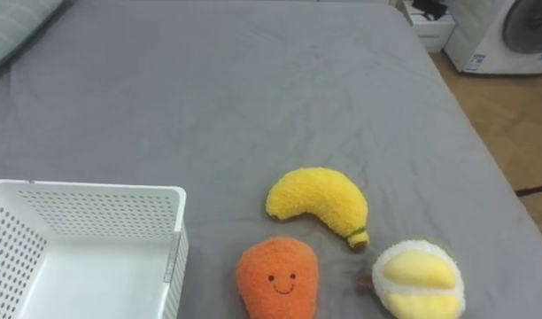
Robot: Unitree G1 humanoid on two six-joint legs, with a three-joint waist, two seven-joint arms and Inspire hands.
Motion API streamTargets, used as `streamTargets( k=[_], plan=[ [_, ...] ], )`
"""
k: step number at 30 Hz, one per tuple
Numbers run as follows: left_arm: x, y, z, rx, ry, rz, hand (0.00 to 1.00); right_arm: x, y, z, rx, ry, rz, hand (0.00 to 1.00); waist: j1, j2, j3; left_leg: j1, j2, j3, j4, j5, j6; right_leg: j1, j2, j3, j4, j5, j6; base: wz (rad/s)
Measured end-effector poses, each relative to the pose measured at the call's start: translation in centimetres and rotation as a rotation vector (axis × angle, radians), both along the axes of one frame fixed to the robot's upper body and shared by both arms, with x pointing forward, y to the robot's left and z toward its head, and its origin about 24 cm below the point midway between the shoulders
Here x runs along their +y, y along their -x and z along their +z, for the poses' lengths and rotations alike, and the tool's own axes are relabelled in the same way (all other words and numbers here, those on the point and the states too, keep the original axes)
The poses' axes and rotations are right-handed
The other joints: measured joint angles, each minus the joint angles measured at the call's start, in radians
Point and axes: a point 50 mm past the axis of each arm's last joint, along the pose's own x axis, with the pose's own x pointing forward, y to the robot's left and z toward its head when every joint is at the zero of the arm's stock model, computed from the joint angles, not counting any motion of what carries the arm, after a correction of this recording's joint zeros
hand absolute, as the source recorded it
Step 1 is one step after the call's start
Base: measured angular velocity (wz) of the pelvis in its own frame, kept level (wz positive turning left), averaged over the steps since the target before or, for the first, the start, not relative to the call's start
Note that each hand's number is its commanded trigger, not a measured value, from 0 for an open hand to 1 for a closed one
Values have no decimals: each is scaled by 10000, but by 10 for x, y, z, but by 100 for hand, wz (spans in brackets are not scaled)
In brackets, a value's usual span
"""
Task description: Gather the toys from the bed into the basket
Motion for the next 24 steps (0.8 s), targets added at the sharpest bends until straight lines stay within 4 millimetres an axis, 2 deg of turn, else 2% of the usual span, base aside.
streamTargets(
  k=[2, 7, 11, 15, 17, 24],
  plan=[
    [3, 2, 1, 63, -79, 72, 0, -2, 4, 1, 30, 97, -691, 0, -107, -54, -27, 29, -2, -3, 3, -1, 0, 27, -2, 4, 3, 1, 1, 0],
    [6, 5, 1, 326, -112, -236, 0, -13, 7, 4, 132, 574, -1597, 0, -202, -93, -23, 118, 0, 1, -10, -36, 4, 103, 3, 63, 9, 3, 2, -2],
    [9, 5, 2, 260, 50, -335, 0, -24, -3, 7, 69, 1017, -1581, 0, -203, -114, -42, 72, 2, 22, 12, -48, 10, -58, -10, 103, 29, -21, 9, -2],
    [16, 6, 4, 245, -48, -387, 0, -45, -27, 15, -509, 1839, -1130, 0, -229, -174, -74, -34, -1, 166, 18, -45, 12, -229, -2, 202, 206, -21, 6, -9],
    [17, 5, 5, 220, -113, -428, 0, -63, -51, 24, -1053, 2661, -575, 0, -276, -178, -66, -40, -4, 257, 57, -43, 13, -250, 2, 265, 232, -20, 8, -12],
    [20, 1, 6, 159, -266, -687, 0, -76, -105, 44, -2327, 3967, -285, 0, -65, -353, -54, -46, 10, 274, 16, -45, 10, -309, 28, 339, 202, -12, 8, -2]
  ],
)
